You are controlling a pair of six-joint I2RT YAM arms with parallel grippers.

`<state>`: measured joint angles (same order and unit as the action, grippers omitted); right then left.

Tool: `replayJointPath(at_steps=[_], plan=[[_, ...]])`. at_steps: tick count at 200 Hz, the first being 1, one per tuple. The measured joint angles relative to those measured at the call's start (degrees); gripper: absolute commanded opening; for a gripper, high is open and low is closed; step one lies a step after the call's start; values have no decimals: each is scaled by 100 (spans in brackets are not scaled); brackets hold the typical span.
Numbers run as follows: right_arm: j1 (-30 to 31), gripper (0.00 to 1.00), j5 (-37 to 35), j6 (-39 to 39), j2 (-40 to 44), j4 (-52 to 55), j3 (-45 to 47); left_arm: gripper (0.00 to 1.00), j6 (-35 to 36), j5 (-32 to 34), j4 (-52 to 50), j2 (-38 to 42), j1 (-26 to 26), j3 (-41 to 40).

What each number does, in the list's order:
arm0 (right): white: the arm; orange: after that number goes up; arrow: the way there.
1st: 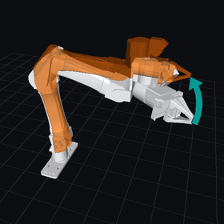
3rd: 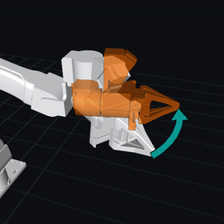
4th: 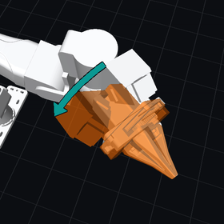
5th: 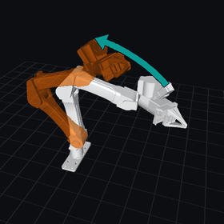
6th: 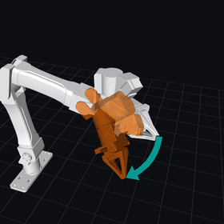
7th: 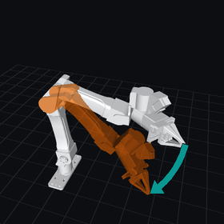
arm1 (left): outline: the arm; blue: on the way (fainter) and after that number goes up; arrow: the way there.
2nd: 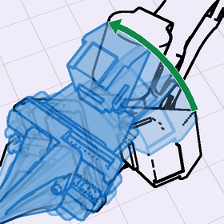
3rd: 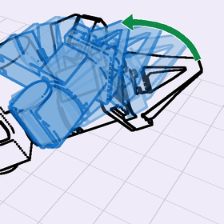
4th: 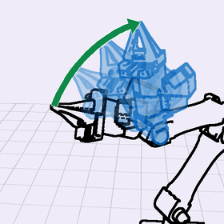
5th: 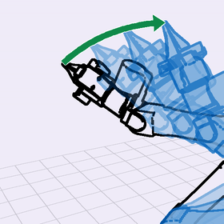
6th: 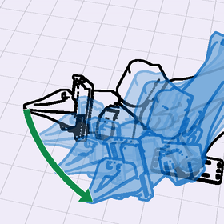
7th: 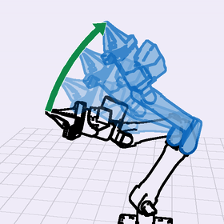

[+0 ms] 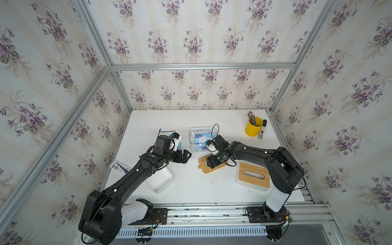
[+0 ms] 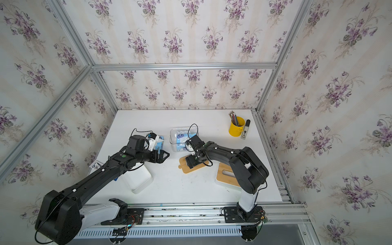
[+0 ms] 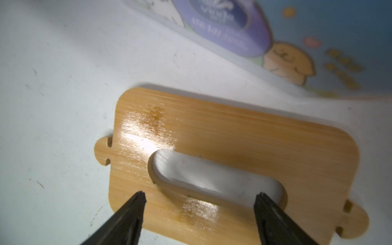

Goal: Put the tissue paper into the tissue box
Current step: Pick up the box lid from the center of the board.

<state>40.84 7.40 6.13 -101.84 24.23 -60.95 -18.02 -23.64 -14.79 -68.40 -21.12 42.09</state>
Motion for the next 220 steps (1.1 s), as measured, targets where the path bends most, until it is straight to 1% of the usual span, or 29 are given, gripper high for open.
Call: replayJointPath(at_steps=[34, 89, 104, 121, 144, 159, 198, 220], plan=[[-20, 85, 160, -9, -2, 87, 57, 99, 0, 0, -2, 44, 0, -11], [-11, 85, 734, -15, 299, 210, 417, 99, 2, -17, 0, 37, 0, -26], [96, 85, 894, -125, 398, 299, 507, 99, 2, -20, 0, 24, 0, -26], [369, 85, 981, -352, 505, 466, 560, 99, 7, -24, 0, 15, 0, -26], [708, 83, 837, -682, 581, 555, 560, 99, 26, -24, -2, 4, 0, -24], [835, 83, 472, -944, 590, 579, 568, 99, 48, -20, -2, -7, 0, -15], [929, 79, -118, -1604, 664, 597, 605, 99, 87, 83, -31, 61, 0, 2], [960, 77, -168, -1882, 697, 579, 610, 99, 87, 136, -33, 103, 7, -4]])
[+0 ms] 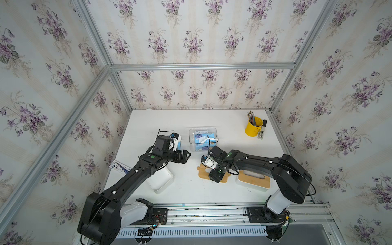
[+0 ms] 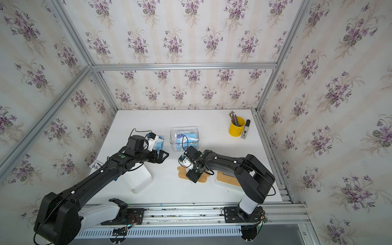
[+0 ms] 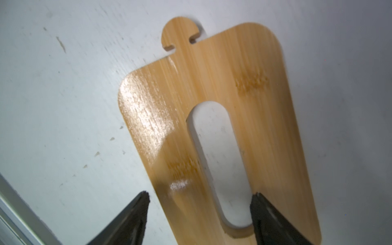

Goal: Put the tissue paper into the tissue box
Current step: Pick up the box lid from the center of the board.

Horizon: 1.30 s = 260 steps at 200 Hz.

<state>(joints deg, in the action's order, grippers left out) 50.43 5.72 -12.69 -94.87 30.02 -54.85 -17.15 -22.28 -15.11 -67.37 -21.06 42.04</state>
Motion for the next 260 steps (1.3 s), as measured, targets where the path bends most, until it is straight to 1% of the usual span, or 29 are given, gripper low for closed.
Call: replayJointPath(at_steps=[55, 108, 169, 234, 260], plan=[[251, 77, 142, -380, -37, 4, 63, 99, 17, 87, -44, 37, 4, -15], [254, 71, -125, -527, -280, -2, 0, 99, 20, 105, -68, 44, 4, -15], [306, 51, -116, -752, -354, -170, 57, 99, 22, 105, -74, -50, 4, -17], [317, 28, -52, -1246, -332, -284, 120, 99, -35, 103, -90, -22, 33, -157], [321, 21, -92, -1268, -96, -365, 249, 99, -199, -120, -52, -118, 42, -223]])
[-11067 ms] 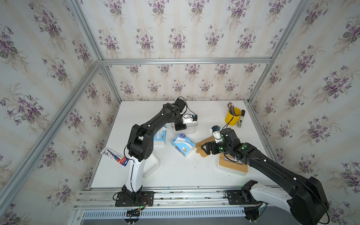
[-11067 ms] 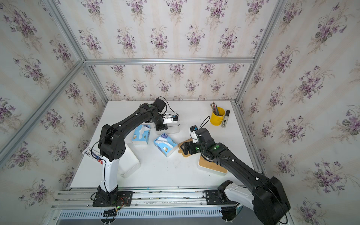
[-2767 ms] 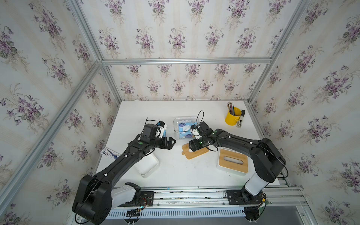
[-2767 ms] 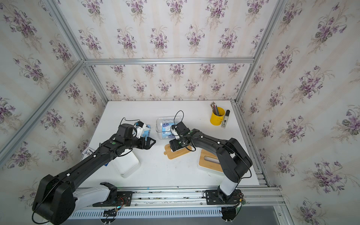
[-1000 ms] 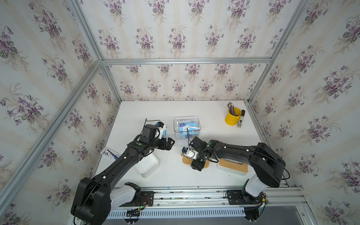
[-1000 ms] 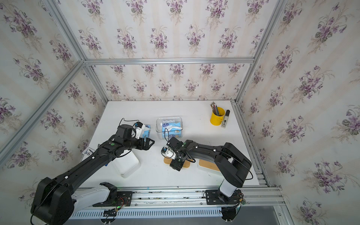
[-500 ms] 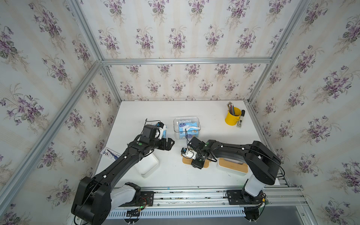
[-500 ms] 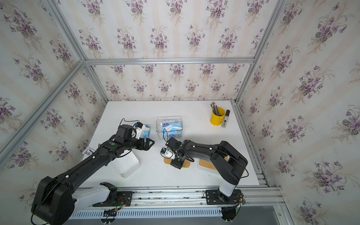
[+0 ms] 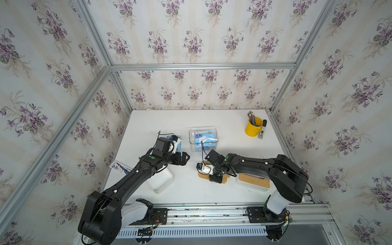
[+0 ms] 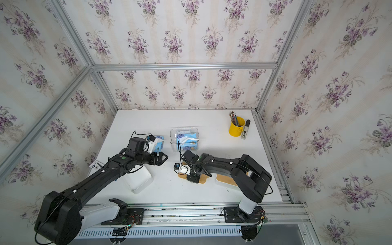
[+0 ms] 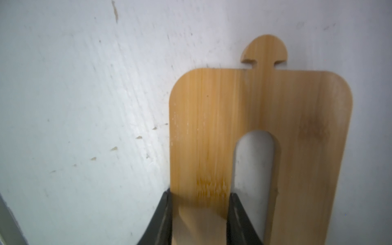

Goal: Put the tissue paper into the tissue box
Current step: Pick up the box lid from the center of the board.

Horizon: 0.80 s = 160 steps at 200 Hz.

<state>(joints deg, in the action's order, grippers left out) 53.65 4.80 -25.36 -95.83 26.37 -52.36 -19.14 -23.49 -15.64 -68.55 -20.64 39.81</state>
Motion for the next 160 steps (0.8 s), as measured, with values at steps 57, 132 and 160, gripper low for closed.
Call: replayJointPath(at_steps=[57, 132, 160], plan=[[22, 13, -85, -138, 750, -173, 400, 100, -404, -1005, 321, -339, -37, -179], [203, 12, -57, -186, 1644, -752, 555, 71, -555, -2328, 894, -1108, -306, 168], [302, 11, -87, -286, 1823, -894, 616, 52, -660, -2710, 1108, -1453, -341, 387]])
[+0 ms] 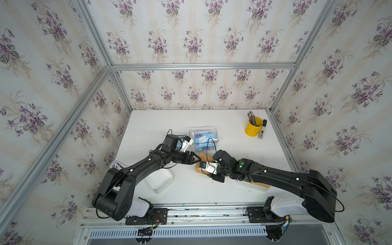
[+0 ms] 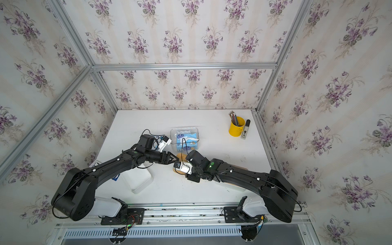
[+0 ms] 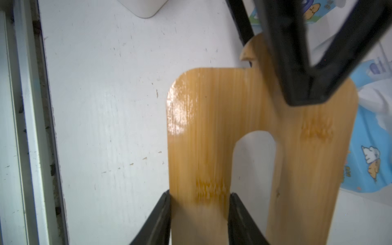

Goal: Put the tissue paper into the tissue box
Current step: Pick up the box lid from the center of the board.

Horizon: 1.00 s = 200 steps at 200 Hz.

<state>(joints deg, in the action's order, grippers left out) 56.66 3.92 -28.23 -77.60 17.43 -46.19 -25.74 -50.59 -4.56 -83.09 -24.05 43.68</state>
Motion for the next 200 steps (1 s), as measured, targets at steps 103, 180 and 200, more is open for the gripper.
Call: replayJointPath(at_steps=[103, 180, 200], plan=[[37, 17, -398, -157, -46, -247, 105, 4, -575, -857, 608, -444, -107, 68], [35, 98, -791, 483, 197, -35, -205, 0, -922, -872, 817, -160, -11, 229], [-4, 100, -726, 780, 671, 57, -293, 0, -1071, -824, 748, 11, 105, 385]])
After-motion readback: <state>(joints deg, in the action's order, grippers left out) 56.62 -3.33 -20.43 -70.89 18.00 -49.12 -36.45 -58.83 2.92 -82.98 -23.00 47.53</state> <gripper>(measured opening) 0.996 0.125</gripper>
